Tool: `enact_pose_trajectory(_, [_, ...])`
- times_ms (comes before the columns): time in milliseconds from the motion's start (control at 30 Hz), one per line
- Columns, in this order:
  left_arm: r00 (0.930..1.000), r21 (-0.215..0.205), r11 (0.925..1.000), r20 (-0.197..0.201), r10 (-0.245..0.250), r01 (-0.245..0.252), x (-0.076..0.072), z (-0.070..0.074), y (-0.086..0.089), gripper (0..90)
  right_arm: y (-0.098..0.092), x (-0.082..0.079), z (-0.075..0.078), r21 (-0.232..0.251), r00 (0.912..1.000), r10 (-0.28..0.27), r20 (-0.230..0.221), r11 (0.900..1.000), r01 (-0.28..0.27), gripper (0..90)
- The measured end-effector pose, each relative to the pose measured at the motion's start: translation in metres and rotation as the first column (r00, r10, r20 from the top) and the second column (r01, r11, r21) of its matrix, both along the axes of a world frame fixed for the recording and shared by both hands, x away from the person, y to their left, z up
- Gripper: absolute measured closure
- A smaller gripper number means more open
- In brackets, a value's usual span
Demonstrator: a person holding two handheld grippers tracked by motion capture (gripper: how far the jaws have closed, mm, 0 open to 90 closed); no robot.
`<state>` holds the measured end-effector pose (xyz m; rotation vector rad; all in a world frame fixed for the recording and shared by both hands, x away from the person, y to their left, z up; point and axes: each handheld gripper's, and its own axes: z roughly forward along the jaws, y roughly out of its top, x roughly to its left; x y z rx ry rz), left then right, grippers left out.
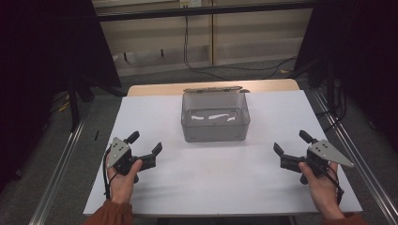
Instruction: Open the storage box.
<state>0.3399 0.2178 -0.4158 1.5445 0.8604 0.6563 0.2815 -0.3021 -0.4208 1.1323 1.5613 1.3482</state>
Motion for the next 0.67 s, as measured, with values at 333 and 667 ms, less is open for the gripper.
enact_pose_trajectory(333, [0.9997, 0.003, 0.9998, -0.013, 0.02, -0.02, -0.03, -0.01, 0.009, 3.9, -0.006, -0.025, -0.008, -0.026, 0.9996, -0.025, 0.009, 0.999, 0.025, 0.1])
enact_pose_trajectory(667, [0.9994, -0.017, 0.9996, -0.026, 0.021, -0.021, -0.037, -0.013, 0.009, 3.9, -0.01, -0.027, -0.013, -0.005, 0.9998, -0.02, -0.006, 1.0, 0.02, 0.2])
